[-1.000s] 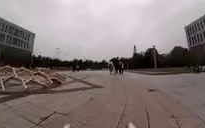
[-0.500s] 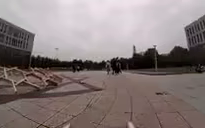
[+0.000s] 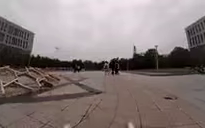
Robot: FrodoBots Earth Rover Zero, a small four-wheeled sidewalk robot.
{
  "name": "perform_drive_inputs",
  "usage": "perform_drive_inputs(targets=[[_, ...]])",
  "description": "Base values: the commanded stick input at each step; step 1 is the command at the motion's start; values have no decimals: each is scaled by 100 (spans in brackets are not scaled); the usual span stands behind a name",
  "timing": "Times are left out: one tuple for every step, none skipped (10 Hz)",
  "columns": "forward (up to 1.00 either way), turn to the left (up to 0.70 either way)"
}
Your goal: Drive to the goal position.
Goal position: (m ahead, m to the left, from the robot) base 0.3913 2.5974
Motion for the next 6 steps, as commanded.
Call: perform_drive_inputs(targets=[[70, 0], [70, 0], [70, 0], [70, 0], [70, 0], [70, 0]])
